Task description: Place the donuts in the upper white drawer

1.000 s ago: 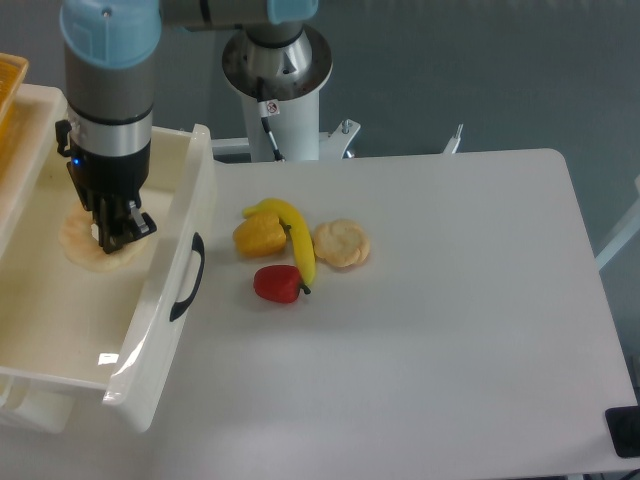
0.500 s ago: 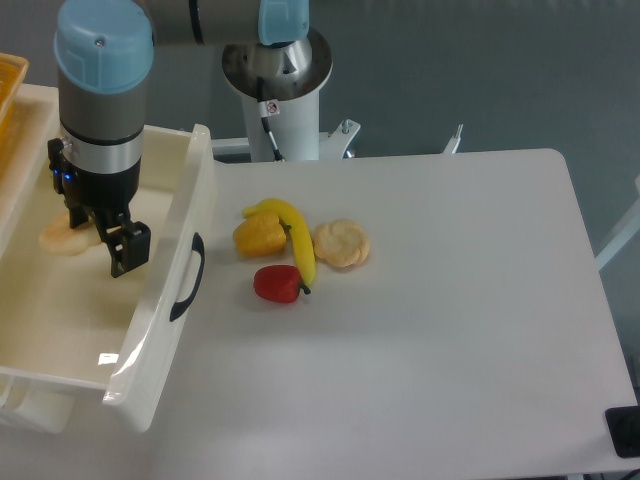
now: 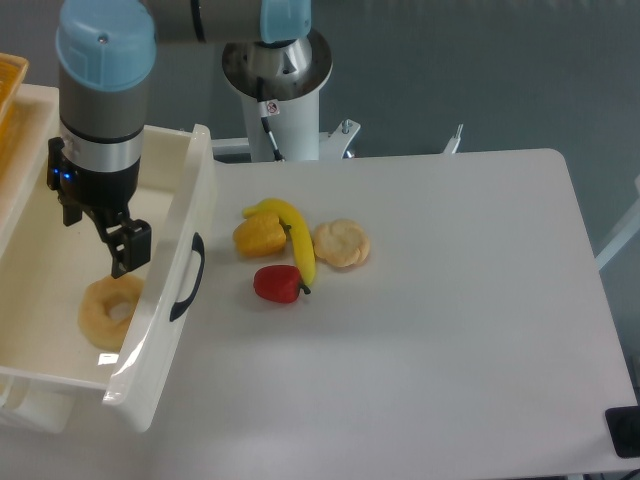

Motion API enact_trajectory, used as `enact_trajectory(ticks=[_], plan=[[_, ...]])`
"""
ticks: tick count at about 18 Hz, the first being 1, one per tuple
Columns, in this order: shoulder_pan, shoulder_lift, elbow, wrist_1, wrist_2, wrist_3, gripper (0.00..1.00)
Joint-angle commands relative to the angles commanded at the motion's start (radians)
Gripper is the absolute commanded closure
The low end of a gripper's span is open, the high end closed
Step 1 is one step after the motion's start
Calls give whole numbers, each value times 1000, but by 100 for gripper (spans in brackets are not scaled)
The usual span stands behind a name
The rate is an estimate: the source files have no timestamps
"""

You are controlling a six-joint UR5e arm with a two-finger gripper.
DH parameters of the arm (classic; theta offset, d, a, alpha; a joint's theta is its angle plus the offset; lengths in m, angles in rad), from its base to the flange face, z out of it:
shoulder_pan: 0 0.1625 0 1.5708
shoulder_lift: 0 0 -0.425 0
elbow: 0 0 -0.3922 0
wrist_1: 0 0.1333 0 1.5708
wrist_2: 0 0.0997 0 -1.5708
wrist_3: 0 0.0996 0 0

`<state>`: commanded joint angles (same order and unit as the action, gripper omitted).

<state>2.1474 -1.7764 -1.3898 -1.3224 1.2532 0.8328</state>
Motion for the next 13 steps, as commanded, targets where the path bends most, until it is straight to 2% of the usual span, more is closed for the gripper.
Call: enact_trajectory(ticks=[3, 5, 10, 13], plan=[[71, 3, 0, 100, 0, 69, 0], [123, 3, 0, 144, -2, 87, 0], [259, -14, -11, 160, -2, 201, 0], [339, -58, -24, 161, 6, 259, 0]])
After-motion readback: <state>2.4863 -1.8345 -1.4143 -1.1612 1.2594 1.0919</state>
